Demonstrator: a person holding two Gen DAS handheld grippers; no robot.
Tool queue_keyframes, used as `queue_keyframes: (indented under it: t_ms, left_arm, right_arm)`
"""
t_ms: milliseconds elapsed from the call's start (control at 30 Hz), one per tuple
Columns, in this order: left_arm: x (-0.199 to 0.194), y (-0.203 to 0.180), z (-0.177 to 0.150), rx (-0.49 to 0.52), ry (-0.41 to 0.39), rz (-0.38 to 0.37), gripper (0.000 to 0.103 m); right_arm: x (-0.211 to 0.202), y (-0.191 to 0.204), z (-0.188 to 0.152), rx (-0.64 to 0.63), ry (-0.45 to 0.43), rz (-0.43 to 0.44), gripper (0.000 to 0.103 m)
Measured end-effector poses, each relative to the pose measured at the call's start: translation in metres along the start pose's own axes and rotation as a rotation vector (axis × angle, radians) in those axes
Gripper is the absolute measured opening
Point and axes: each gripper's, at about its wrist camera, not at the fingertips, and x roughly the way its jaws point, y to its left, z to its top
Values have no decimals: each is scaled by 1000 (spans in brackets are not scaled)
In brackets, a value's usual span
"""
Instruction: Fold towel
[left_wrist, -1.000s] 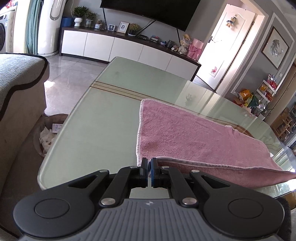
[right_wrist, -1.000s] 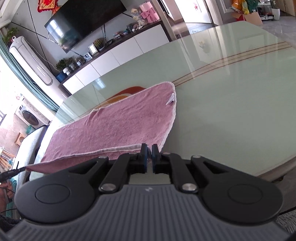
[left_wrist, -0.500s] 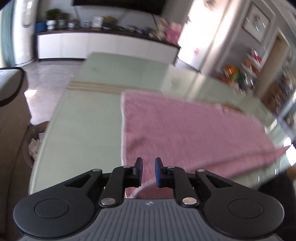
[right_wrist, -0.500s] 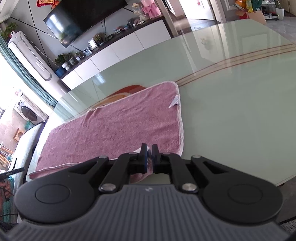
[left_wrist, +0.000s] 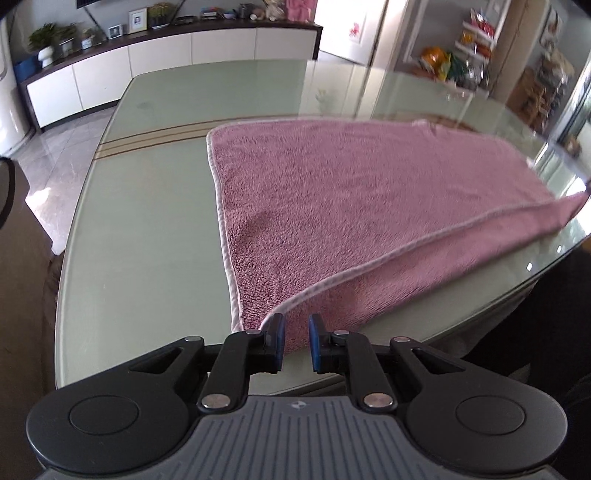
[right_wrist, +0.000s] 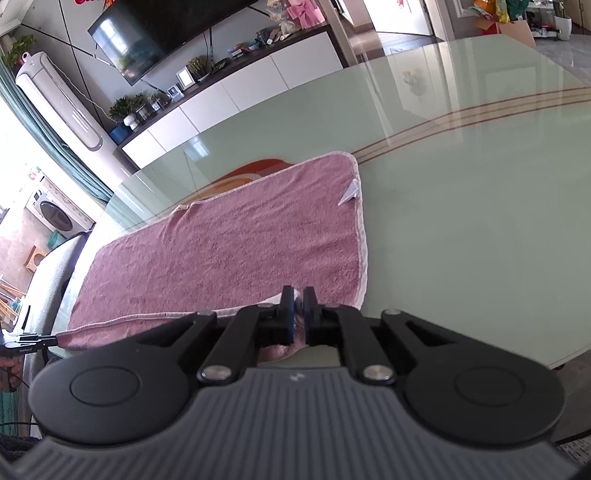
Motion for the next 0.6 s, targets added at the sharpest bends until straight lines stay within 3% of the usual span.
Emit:
queue_keyframes:
  t_ms: [100, 200, 233, 600]
  left_arm:
    - [0, -2, 1, 17, -18, 45, 17]
    - [-9, -2, 3, 22, -52, 64, 41]
    - [-10, -2, 4, 34, -54, 73, 42]
    - [16, 4, 13, 63, 36, 46, 26]
  right_arm:
    - [1, 3, -2, -3, 6, -3, 5]
    - [1, 5, -2, -7, 10, -5, 5]
    - [1, 5, -2, -8, 10, -5, 5]
    - [4, 10, -2, -10, 19, -6, 5]
